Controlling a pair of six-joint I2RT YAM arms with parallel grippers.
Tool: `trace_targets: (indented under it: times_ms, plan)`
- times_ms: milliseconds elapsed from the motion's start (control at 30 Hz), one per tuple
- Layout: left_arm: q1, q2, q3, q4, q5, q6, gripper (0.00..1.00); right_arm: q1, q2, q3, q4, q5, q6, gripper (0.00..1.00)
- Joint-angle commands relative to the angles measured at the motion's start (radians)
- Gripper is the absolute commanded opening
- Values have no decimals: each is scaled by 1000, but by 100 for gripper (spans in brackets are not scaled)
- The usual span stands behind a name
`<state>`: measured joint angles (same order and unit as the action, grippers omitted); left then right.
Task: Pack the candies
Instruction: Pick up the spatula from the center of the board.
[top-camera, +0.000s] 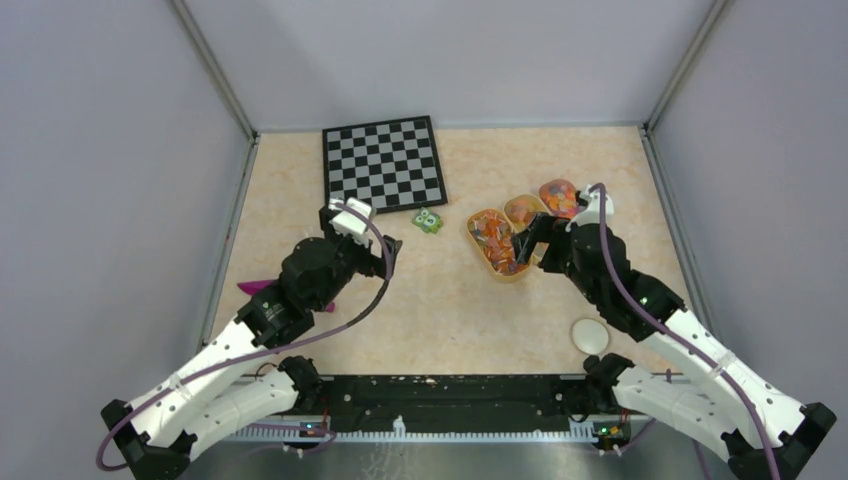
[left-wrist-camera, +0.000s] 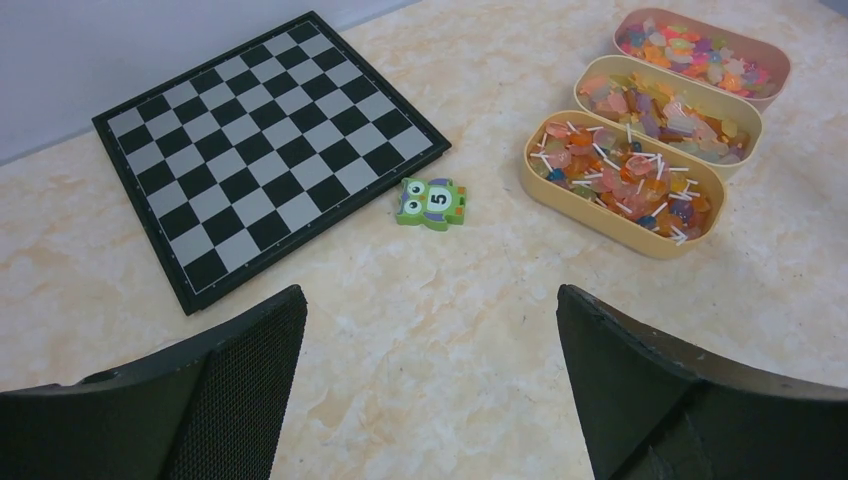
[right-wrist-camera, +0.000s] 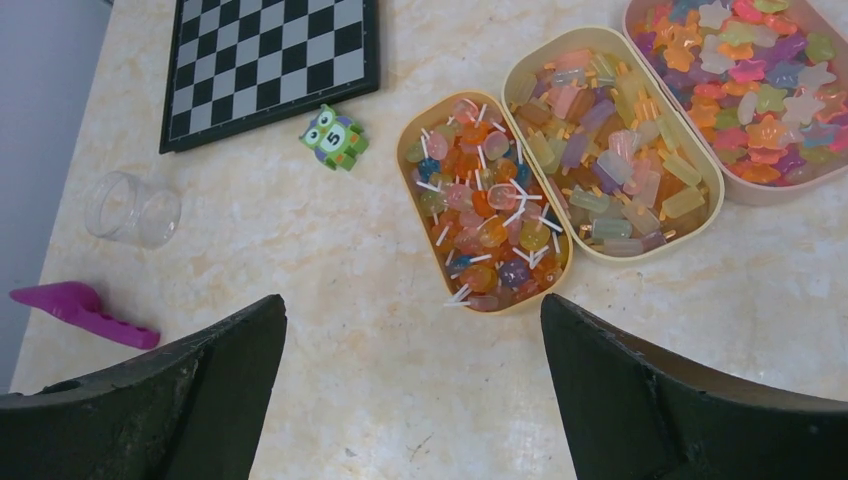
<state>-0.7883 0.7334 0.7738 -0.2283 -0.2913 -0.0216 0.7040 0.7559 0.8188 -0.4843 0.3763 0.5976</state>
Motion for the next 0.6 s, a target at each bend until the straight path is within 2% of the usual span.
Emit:
trace_targets:
  times_ms: [0, 333, 400, 467, 567]
  plan:
    - [-1, -18, -11, 55, -21, 12, 99, 5, -17, 2, 37, 9, 14, 97]
    - [1, -17, -22, 58, -93, 4, 99, 5, -27, -18, 63, 8, 13, 97]
    - [4, -5, -18, 56, -155, -62, 99, 4, -26, -22, 62, 20, 11, 97]
    - [23, 16, 16, 1, -235, -193, 99, 5, -26, -23, 63, 41, 5, 97]
    - [81, 46, 35, -6, -261, -287, 99, 5, -27, 1, 47, 84, 7, 97]
